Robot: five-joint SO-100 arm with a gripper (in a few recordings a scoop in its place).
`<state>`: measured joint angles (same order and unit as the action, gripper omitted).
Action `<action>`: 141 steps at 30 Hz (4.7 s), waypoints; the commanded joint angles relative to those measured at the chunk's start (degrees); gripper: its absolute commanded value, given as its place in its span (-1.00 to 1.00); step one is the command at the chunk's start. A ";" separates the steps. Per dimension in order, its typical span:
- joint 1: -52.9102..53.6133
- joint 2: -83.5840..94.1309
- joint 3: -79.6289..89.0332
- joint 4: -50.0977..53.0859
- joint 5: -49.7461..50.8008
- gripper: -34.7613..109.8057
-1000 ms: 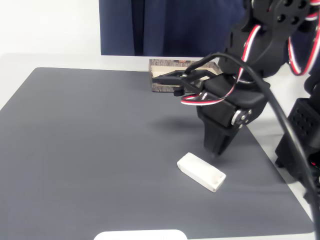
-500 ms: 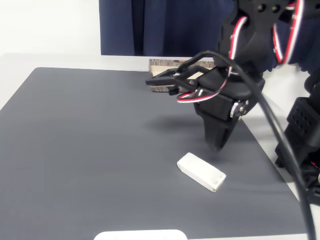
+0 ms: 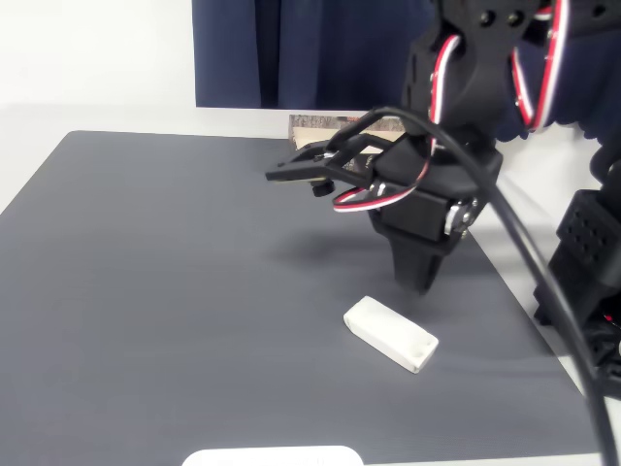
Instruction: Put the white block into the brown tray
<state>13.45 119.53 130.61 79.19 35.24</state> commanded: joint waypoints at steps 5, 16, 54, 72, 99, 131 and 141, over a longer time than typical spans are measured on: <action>1.67 0.62 -0.53 1.49 -2.20 -0.22; 2.37 0.88 0.62 -0.26 -0.62 -0.05; 2.11 -1.41 7.03 -11.16 1.93 -0.01; 2.11 -3.69 7.82 -13.80 1.93 -0.01; 1.41 -4.22 7.73 -15.47 2.99 -0.05; 0.70 -4.83 7.73 -15.21 4.04 -0.24; -0.44 -0.62 6.33 -13.97 6.94 -0.26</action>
<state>13.62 116.10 138.87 65.48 40.96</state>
